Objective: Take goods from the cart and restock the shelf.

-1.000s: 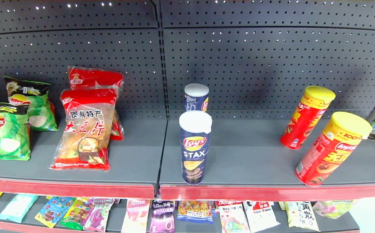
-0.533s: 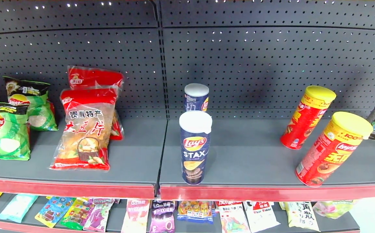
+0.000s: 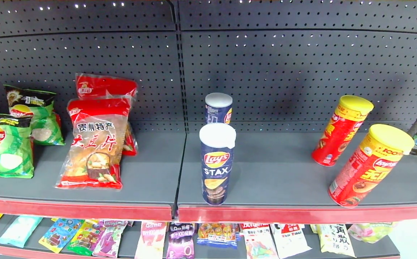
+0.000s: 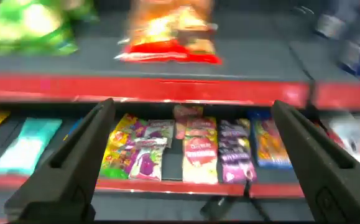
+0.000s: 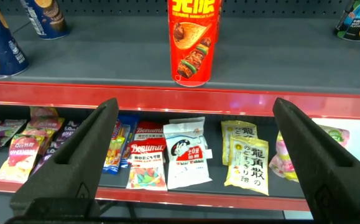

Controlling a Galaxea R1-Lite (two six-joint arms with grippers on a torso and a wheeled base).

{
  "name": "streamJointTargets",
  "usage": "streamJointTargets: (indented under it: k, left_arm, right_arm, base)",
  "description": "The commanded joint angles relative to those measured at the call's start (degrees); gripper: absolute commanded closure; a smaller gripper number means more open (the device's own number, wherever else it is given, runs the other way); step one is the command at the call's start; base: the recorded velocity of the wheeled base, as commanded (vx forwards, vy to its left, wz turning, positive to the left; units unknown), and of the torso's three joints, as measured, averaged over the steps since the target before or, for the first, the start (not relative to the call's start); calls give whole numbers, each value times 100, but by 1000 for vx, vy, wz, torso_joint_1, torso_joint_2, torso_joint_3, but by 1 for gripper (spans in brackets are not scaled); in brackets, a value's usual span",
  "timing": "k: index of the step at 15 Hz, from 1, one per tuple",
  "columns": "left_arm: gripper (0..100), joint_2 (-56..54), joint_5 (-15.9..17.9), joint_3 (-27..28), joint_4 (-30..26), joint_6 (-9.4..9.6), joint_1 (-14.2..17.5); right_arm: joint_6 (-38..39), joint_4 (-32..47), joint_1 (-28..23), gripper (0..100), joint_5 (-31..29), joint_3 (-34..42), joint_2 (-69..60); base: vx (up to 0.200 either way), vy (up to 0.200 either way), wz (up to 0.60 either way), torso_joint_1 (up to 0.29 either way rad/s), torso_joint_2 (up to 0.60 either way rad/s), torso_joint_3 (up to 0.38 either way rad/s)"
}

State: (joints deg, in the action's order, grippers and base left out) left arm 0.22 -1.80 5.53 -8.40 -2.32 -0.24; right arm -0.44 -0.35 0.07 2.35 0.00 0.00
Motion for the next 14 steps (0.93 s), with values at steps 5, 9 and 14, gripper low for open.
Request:
streamJointTargets:
  k: [5, 9, 14]
  left_arm:
    - [0, -22, 971, -343, 638, 337, 7]
    - [0, -22, -241, -483, 761, 47, 16]
    - [0, -22, 172, -553, 805, 284, 16]
  right_arm:
    - [0, 0, 1, 0, -7, 0, 9]
    - [0, 0, 1, 0, -16, 0, 0]
    - [18, 0, 1, 0, -7, 0, 0]
  base:
    - [0, 0, 0, 0, 0, 0]
    - [0, 0, 0, 0, 0, 0]
    - [0, 0, 0, 0, 0, 0]
